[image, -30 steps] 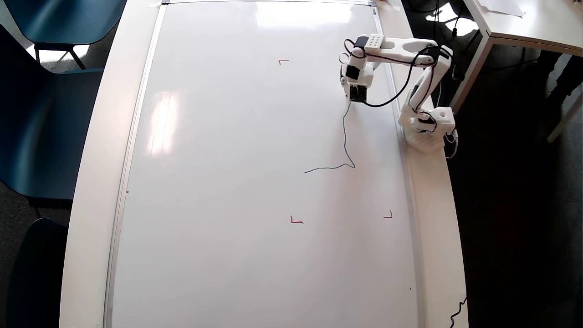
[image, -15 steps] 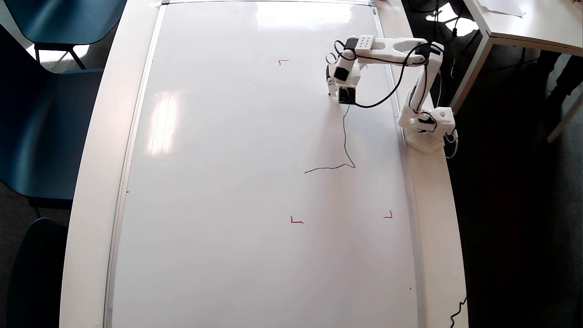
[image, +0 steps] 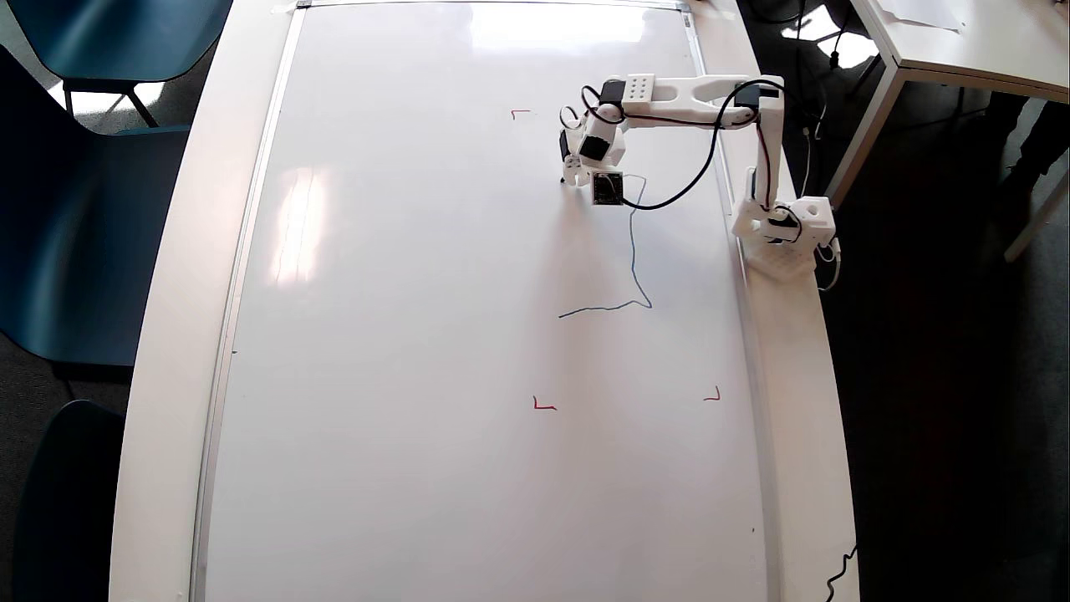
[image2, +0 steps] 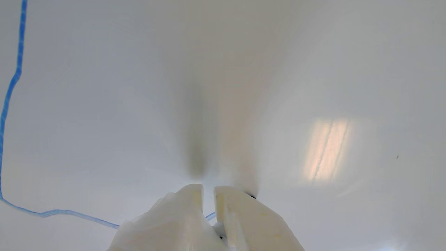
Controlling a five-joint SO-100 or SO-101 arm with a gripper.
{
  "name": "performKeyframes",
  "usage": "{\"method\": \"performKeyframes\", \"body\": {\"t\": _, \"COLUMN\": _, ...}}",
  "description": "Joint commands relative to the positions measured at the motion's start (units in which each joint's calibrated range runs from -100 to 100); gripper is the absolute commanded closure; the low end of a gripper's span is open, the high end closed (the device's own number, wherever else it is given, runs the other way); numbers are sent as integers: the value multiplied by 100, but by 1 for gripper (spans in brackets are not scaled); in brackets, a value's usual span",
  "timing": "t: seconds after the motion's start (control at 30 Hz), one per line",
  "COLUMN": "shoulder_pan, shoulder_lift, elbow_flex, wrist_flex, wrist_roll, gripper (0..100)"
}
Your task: Draw on a whiteboard a robot head using a pen attached to the gripper
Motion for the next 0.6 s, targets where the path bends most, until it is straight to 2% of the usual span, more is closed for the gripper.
{"method": "performKeyframes", "body": {"t": 0.0, "shoulder_pan": -157, "shoulder_lift": 270, "elbow_flex": -353, "wrist_flex": 38, "wrist_roll": -6, "gripper": 98}}
{"method": "performKeyframes", "body": {"t": 0.57, "shoulder_pan": -886, "shoulder_lift": 405, "elbow_flex": -525, "wrist_flex": 125, "wrist_roll": -141, "gripper": 98}}
